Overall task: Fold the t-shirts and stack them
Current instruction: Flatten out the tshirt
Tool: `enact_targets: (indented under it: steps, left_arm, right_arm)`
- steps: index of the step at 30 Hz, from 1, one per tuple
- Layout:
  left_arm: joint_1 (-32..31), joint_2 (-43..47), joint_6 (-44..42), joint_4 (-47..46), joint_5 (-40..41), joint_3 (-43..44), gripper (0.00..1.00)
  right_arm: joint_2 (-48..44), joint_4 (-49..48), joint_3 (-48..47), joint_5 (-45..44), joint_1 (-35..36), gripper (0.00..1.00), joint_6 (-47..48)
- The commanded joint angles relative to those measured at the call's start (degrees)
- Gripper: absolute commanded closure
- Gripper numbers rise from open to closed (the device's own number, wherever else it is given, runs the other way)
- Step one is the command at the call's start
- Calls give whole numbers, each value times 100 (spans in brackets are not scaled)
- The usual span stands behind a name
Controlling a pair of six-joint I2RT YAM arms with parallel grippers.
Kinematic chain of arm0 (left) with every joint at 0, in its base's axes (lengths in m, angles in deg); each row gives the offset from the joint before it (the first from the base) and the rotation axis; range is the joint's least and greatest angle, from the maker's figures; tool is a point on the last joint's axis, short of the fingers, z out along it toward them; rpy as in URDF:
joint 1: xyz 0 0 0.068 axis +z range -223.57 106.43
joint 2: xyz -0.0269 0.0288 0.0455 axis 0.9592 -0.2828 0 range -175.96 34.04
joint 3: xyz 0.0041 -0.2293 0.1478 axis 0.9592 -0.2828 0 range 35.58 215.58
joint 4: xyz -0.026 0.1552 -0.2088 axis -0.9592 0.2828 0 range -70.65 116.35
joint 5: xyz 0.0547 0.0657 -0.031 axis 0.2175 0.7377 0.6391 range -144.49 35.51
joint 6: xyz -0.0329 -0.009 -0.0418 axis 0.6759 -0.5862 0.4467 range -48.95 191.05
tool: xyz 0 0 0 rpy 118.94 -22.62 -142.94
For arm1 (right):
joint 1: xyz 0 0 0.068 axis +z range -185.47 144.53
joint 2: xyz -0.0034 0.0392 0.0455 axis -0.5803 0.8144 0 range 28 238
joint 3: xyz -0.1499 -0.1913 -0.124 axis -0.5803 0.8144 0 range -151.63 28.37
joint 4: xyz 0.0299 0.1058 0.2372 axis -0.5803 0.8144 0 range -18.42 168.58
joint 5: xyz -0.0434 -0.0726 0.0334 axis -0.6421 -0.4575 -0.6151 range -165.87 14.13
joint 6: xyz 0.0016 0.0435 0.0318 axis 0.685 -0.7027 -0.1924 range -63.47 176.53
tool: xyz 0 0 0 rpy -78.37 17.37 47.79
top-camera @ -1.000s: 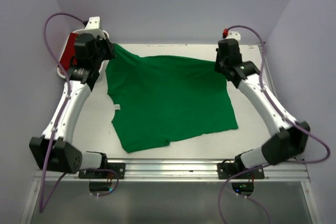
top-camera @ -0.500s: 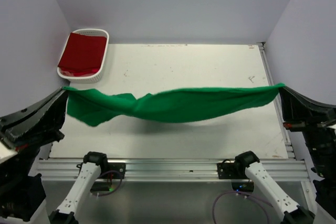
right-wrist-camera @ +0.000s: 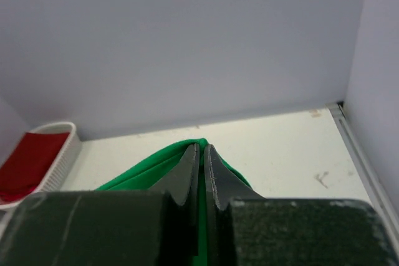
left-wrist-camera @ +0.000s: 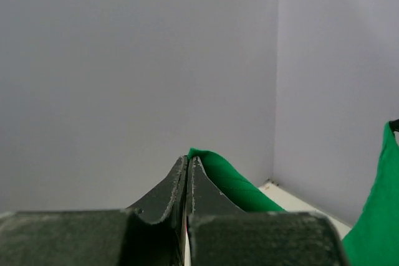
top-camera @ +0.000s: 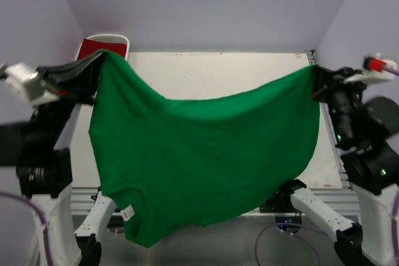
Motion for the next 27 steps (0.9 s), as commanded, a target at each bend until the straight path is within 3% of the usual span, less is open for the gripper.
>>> enact_targets:
  steps: [1,12,27]
  left_arm:
    - [57,-1020,-260,53,793,-556,100]
    - [-267,-3191,-761,203,2094,-565,100]
    - [-558,-5046,-876,-509,2693,-918,100]
  right_arm:
    - [1032,2,161,-933,-10,100,87]
    - [3799,213,-665,-1865,-10,100,184]
    - [5911,-261,-735,-2349,-168,100,-264]
